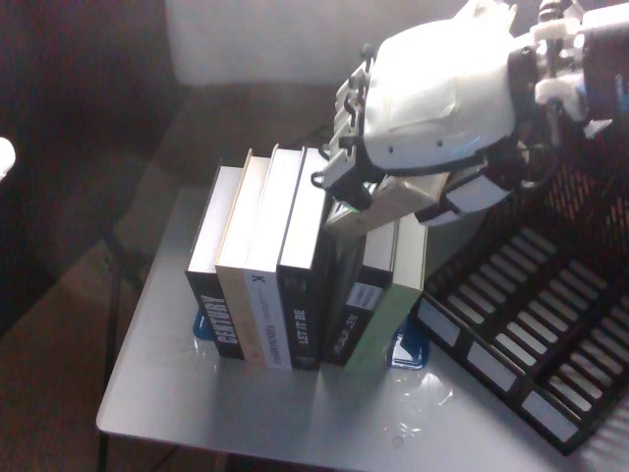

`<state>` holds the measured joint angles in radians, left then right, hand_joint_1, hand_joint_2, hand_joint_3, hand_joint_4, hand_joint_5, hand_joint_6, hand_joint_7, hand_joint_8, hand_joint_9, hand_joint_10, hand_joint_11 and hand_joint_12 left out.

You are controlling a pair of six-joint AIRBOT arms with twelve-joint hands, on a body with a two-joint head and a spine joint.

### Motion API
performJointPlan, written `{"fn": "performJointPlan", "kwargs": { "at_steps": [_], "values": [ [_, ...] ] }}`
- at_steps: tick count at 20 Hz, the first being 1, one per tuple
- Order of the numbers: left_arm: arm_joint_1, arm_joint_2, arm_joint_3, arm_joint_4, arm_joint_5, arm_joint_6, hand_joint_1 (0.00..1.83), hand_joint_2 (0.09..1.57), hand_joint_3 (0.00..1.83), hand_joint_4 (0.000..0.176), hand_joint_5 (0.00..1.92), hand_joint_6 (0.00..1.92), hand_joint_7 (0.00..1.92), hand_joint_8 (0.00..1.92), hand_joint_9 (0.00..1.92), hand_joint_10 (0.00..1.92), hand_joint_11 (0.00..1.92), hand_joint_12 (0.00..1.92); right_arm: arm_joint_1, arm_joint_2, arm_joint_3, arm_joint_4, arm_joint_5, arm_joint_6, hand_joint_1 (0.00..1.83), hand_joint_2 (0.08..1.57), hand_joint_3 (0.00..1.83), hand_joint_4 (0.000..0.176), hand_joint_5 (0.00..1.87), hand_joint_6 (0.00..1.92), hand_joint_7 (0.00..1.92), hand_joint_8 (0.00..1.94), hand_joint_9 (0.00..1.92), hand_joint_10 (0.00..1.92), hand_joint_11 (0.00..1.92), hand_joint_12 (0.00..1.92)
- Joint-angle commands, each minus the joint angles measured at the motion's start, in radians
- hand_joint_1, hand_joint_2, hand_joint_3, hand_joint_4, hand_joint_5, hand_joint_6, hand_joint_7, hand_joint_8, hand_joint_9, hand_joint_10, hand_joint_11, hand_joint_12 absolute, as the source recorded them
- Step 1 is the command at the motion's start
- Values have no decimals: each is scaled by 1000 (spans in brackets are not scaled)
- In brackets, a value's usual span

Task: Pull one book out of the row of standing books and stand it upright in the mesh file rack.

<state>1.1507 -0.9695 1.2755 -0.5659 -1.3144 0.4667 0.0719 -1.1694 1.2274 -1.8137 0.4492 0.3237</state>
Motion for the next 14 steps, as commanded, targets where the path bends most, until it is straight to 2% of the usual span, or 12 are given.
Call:
{"fn": "performJointPlan", "kwargs": {
  "at_steps": [1,2,3,4,5,6,7,8,9,10,11,14],
  "values": [
    [-7,3,2,-25,-120,-3,340,1436,1,40,60,23,2,1,0,0,0,0,24,18,-3,24,-20,4,1310,1243,15,0,678,1287,749,1428,702,1681,534,1921],
    [-7,2,0,-28,-123,-3,331,1433,0,45,58,22,1,0,0,0,8,4,45,22,-4,2,-20,15,1326,1247,14,0,659,1345,743,1413,682,1654,459,1921],
    [-7,1,0,-31,-125,-3,337,1423,2,53,69,16,9,1,0,0,1,540,61,24,-4,-9,-20,18,1329,1252,13,0,653,1329,726,1435,684,1676,570,1921],
    [-7,1,-1,-31,-124,-2,348,1418,0,54,78,16,18,3,12,5,0,960,68,26,-3,-11,-20,18,1326,1260,10,0,656,1346,709,1459,663,1687,550,1921],
    [-7,1,-3,-31,-124,-1,348,1418,0,54,78,16,18,3,12,5,0,960,80,30,-3,-15,-20,19,1326,1260,10,0,656,1346,709,1459,663,1687,550,1921],
    [-7,0,-5,-31,-123,3,341,1414,0,56,74,15,17,0,0,0,0,1028,99,40,-4,-26,-20,27,1299,1257,25,0,712,1340,729,1512,567,1716,237,1921],
    [-8,0,-6,-31,-122,5,306,1422,4,50,56,7,3,0,0,0,0,731,108,46,-7,-31,-19,28,1321,1250,15,0,751,1294,742,1480,556,1676,158,1921],
    [-8,0,-7,-31,-121,7,320,1424,3,32,58,6,8,0,0,0,0,485,129,60,-13,-38,-20,28,1315,1273,12,0,749,1292,684,1538,505,1748,118,1921],
    [-9,1,-10,-33,-121,7,282,1441,8,23,54,4,14,0,0,0,0,167,149,73,-19,-40,-21,28,1196,1231,3,0,802,1271,753,1430,528,1666,23,1921],
    [-9,1,-12,-35,-121,6,275,1445,7,19,44,6,10,2,0,0,0,33,169,84,-23,-49,-23,37,1178,1212,0,8,837,1256,786,1353,553,1591,4,1921],
    [-9,1,-13,-35,-121,7,276,1448,7,10,52,10,10,3,0,0,0,6,192,94,-24,-77,-24,65,1309,1210,7,0,805,1279,831,1295,612,1570,29,1921],
    [-11,-2,-14,-36,-120,7,293,1439,2,14,60,14,0,0,0,0,0,0,265,128,-41,-173,-25,136,1347,1205,4,0,733,1314,847,1277,726,1503,288,1921]
  ]
}}
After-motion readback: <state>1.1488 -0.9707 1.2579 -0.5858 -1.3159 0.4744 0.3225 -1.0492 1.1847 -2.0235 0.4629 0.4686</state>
